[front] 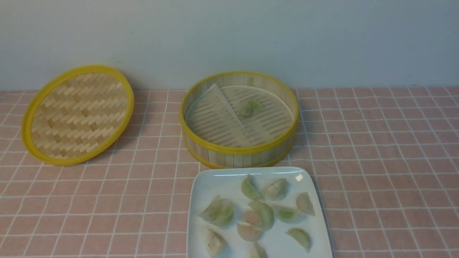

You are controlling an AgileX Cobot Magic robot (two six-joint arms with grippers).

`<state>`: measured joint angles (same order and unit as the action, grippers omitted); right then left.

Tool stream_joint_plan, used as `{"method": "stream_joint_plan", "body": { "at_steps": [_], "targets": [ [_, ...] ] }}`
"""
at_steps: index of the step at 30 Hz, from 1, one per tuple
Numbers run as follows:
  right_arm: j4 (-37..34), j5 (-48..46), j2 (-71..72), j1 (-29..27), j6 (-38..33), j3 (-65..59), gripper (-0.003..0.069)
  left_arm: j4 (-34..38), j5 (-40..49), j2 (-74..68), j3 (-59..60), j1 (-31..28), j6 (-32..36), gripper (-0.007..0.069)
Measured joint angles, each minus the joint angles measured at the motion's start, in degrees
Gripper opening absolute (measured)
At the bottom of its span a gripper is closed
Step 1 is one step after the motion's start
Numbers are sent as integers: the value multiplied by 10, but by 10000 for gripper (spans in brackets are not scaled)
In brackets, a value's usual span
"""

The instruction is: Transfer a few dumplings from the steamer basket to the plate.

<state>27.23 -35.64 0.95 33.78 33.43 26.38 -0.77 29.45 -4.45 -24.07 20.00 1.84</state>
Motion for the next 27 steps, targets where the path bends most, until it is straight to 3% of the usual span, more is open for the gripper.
{"method": "stream_joint_plan", "body": {
  "at_steps": [4, 10, 27],
  "targets": [
    [0, 0, 0, 0, 0, 0, -14, 8, -64, 46, 112, -83, 0, -6],
    [0, 0, 0, 0, 0, 0, -14, 8, -96, 51, 237, -145, 0, -6],
    [0, 0, 0, 0, 0, 0, -14, 8, -77, 51, 257, -152, 0, -6]
  ]
}}
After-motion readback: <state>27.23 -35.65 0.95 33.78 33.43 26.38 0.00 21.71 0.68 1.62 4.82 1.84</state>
